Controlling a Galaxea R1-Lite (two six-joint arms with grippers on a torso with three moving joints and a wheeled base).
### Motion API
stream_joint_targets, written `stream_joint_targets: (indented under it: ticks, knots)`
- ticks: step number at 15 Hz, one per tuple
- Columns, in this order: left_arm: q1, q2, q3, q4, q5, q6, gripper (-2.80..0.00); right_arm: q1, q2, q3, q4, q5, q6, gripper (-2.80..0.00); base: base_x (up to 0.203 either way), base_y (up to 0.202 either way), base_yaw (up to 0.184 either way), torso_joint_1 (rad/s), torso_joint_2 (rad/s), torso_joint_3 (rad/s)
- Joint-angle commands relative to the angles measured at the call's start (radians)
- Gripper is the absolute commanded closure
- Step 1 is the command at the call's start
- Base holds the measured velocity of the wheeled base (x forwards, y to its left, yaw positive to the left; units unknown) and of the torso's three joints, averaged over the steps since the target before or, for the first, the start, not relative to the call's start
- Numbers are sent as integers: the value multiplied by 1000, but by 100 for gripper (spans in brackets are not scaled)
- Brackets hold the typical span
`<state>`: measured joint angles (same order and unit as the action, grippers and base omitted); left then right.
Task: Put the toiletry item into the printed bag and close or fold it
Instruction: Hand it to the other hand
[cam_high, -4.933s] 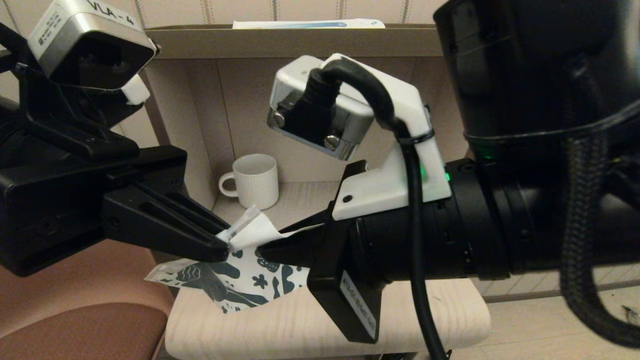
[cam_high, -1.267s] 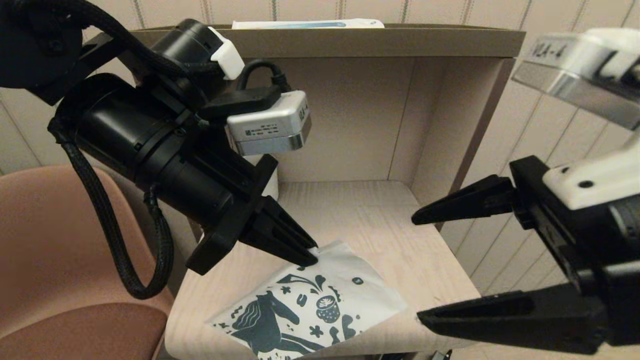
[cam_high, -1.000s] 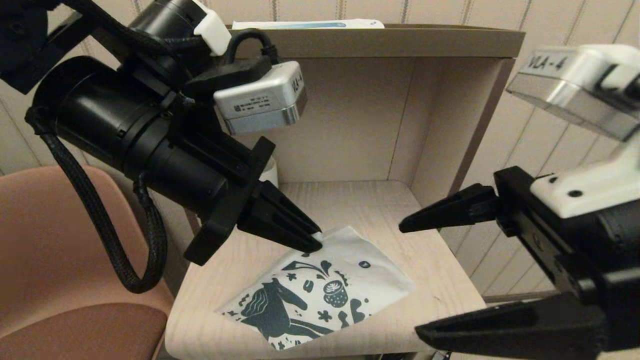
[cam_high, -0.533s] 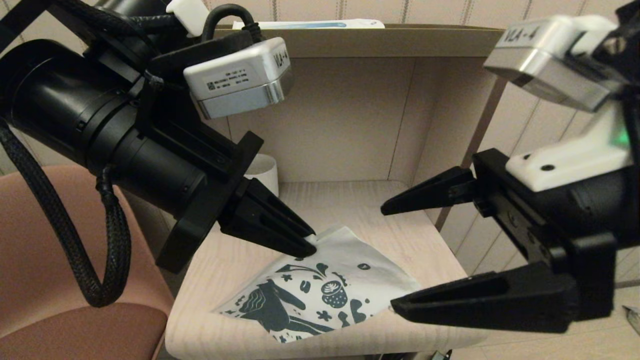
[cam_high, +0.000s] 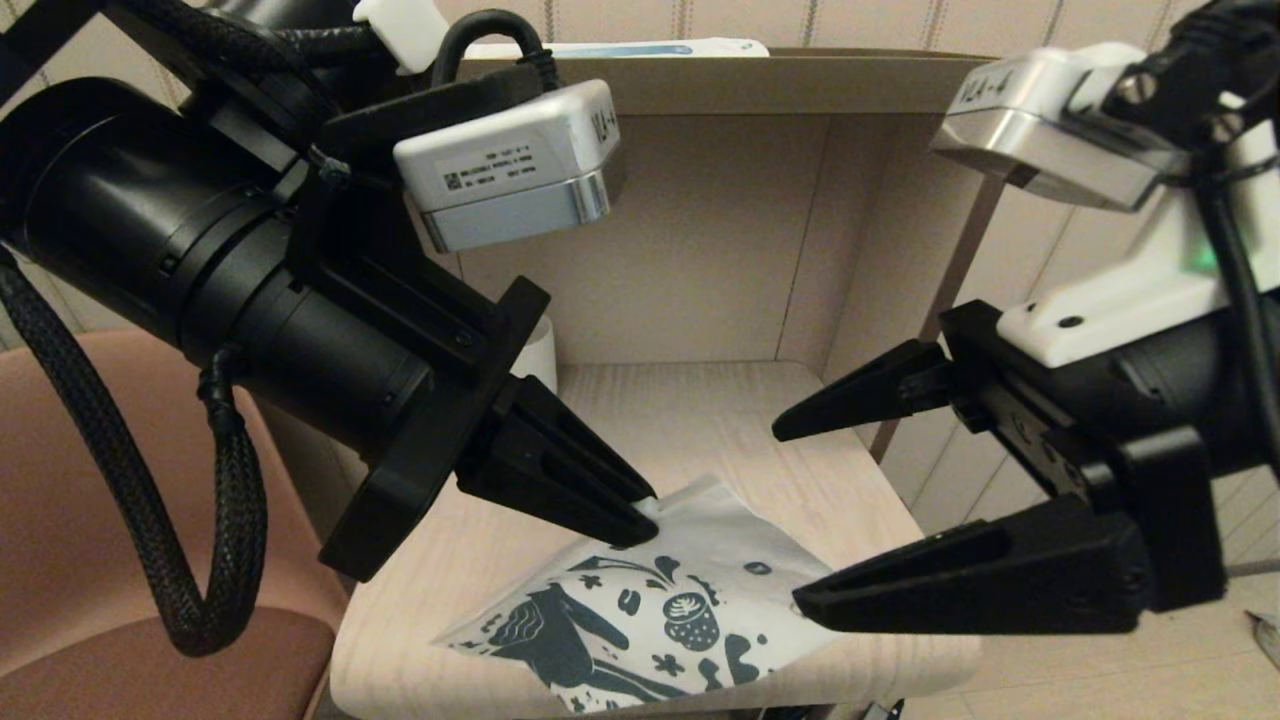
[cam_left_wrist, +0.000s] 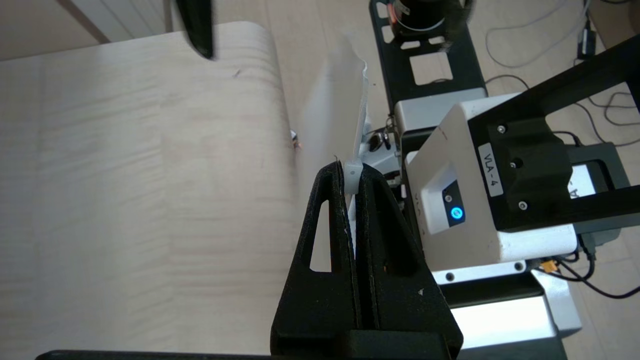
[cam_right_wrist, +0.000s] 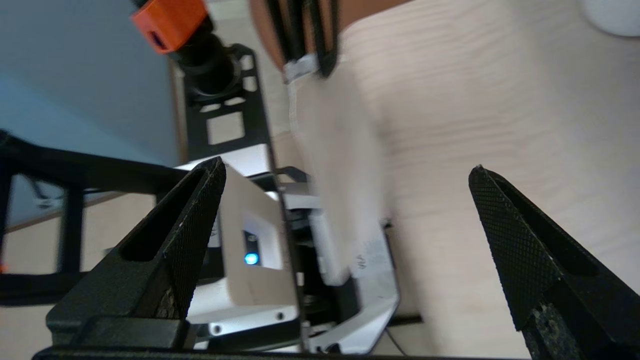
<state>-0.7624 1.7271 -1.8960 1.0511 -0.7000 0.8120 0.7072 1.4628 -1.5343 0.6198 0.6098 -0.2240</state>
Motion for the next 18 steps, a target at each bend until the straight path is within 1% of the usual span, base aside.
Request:
stream_joint_targets:
  ticks: [1,3,6,7,9,11,14,16,18]
  knots:
    - [5,-4,-2,7,-5,3,0,-3,14,13,3,32,-3,-280,0,0,0,0,0,0]
    - [14,-11,-2,12,-14,-3,0,-6,24,29,-21,68,-5,-280,0,0,0,0,0,0]
    - [38,-15,-2,19,-42,-9,0,-23,50,55,-113,124,-4,-280,0,0,0,0,0,0]
    - [55,-15,-2,23,-61,-10,0,-20,48,71,-116,125,-8,-280,0,0,0,0,0,0]
    - [109,-14,-2,29,-135,-13,0,-11,44,102,-123,124,-14,-280,0,0,0,0,0,0]
    - [118,-14,-2,23,-151,-20,0,-9,43,148,-166,125,-33,-280,0,0,0,0,0,0]
    - [118,-9,-2,24,-154,-25,0,-4,32,226,-306,125,-42,-280,0,0,0,0,0,0]
    - [117,-8,9,45,-192,-24,0,7,18,238,-367,122,0,-280,0,0,0,0,0,0]
    - [108,-8,6,72,-198,-24,0,11,7,242,-382,125,24,-280,0,0,0,0,0,0]
